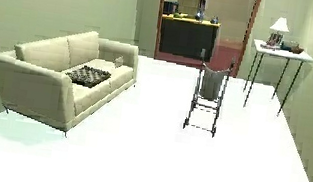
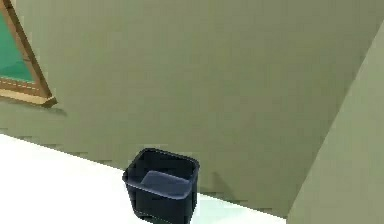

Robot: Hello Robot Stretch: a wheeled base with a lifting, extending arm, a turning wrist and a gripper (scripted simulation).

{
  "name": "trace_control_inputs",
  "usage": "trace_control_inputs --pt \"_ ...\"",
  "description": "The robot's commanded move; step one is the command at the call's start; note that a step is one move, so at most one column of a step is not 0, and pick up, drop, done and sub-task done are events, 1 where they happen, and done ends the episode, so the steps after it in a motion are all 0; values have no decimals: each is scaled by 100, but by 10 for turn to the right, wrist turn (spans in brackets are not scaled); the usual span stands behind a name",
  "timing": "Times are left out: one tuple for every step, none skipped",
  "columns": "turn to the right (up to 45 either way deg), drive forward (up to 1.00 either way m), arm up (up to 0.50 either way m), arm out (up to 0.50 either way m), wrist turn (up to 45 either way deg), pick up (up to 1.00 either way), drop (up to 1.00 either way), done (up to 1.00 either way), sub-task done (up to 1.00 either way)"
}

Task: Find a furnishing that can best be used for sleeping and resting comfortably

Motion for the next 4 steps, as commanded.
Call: trace_control_inputs --pt "0 100 0 0 0 0 0 0 0" --pt "0 85 0 0 0 0 0 0 0" --pt "180 0 0 0 0 0 0 0 0" --pt "0 100 0 0 0 0 0 0 0"
